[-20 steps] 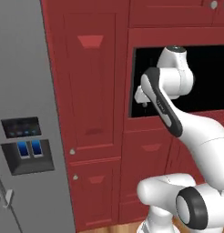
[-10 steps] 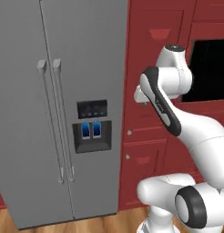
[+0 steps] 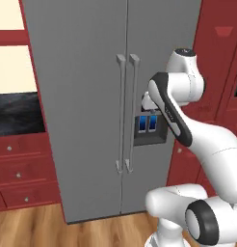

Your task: Navigate to the toaster oven.

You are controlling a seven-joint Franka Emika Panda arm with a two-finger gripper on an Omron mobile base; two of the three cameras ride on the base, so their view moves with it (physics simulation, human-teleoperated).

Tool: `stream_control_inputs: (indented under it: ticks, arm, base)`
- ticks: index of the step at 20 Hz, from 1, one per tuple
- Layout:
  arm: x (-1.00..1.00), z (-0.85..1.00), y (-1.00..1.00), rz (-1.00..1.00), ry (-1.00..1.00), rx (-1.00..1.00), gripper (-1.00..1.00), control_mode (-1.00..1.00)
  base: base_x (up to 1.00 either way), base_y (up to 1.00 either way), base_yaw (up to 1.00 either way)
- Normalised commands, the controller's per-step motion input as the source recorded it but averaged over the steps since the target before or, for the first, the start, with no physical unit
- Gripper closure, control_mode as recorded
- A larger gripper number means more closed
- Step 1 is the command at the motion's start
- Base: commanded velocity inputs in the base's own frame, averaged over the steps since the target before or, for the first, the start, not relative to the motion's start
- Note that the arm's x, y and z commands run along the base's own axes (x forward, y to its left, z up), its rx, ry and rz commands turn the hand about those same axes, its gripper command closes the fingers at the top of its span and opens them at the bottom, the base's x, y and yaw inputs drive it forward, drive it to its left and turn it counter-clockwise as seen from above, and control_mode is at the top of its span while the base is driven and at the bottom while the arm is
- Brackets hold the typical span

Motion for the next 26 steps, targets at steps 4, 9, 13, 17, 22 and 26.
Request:
stream_control_inputs:
  ticks: [4,9,13,17,22,26]
  arm:
    - [0.0,0.0,0.0,0.0,0.0,0.0,-1.0,1.0]
    - [0.0,0.0,0.0,0.0,0.0,0.0,-1.0,1.0]
    - [0.0,0.0,0.0,0.0,0.0,0.0,-1.0,1.0]
    - [0.0,0.0,0.0,0.0,0.0,0.0,-1.0,1.0]
    - [0.0,0.0,0.0,0.0,0.0,0.0,-1.0,1.0]
    - [0.0,0.0,0.0,0.0,0.0,0.0,-1.0,1.0]
  base:
    - [0.0,1.0,0.0]
    - [0.0,1.0,0.0]
    - [0.0,1.0,0.0]
    - [0.0,1.0,0.0]
    - [0.0,1.0,0.0]
    - [0.03,1.0,0.0]
